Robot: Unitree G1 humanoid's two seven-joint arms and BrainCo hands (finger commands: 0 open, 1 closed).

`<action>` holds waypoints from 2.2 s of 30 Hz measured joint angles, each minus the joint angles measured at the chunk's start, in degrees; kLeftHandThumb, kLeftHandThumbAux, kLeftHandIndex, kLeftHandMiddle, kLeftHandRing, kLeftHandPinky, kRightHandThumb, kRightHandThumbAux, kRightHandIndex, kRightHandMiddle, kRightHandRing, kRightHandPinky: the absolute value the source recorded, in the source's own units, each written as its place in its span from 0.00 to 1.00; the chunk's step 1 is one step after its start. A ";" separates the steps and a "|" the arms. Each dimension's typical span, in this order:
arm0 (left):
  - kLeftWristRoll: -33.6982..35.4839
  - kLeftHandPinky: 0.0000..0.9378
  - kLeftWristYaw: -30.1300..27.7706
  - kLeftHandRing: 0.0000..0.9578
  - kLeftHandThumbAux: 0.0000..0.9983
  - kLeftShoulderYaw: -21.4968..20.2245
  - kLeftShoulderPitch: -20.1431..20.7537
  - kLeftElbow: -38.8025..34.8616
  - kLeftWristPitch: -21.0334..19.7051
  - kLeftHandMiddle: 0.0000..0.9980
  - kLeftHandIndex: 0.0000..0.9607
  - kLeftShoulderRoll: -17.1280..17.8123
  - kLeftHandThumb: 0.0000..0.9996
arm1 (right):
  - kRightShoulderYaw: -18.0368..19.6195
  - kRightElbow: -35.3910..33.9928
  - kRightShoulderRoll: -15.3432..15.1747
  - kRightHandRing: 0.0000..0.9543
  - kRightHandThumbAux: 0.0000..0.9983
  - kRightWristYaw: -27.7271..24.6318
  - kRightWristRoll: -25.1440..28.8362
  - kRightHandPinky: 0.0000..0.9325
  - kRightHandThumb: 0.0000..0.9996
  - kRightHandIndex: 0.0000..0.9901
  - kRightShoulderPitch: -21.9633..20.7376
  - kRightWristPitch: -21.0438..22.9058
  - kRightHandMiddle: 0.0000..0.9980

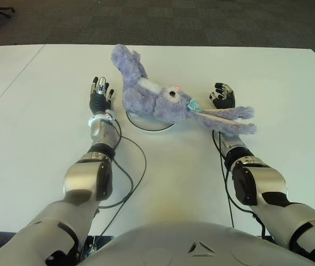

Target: Put the doll into the plate.

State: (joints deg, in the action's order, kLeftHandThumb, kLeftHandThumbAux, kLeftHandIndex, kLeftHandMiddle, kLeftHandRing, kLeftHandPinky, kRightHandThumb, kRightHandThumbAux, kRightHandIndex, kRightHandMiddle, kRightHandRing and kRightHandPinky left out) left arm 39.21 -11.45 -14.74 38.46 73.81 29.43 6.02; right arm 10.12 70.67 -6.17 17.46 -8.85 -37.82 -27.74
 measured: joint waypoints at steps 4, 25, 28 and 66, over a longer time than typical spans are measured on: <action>-3.89 0.00 0.55 0.00 0.61 -0.33 -0.40 -0.04 0.00 0.02 0.00 -0.71 0.00 | 0.01 0.00 0.01 0.19 0.86 -0.06 0.00 0.15 0.65 0.25 0.00 0.00 0.23; -17.34 0.00 1.09 0.00 0.62 -2.47 -0.96 -0.56 -0.03 0.00 0.00 -1.49 0.00 | -0.60 0.01 -0.03 0.20 0.85 0.58 -0.35 0.17 0.59 0.23 0.02 0.00 0.23; -18.29 0.01 1.32 0.00 0.62 -2.85 -0.96 -0.61 -0.12 0.00 0.00 -1.56 0.00 | -0.83 0.01 -0.07 0.20 0.85 0.71 -0.41 0.18 0.58 0.23 0.02 0.00 0.23; -27.95 0.15 5.24 0.19 0.67 -4.26 -0.87 -1.20 -2.41 0.21 0.17 -1.42 0.00 | -1.17 0.05 -0.09 0.18 0.86 1.21 -0.29 0.14 0.58 0.26 0.02 0.01 0.23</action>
State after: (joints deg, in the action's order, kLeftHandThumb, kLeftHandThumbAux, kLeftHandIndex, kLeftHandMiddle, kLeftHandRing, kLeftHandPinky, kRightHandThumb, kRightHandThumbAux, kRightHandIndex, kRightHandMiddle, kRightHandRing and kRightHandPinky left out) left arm 11.26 -6.20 -19.00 37.59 72.61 27.02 4.61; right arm 8.95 70.72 -6.27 18.67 -9.15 -37.79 -27.73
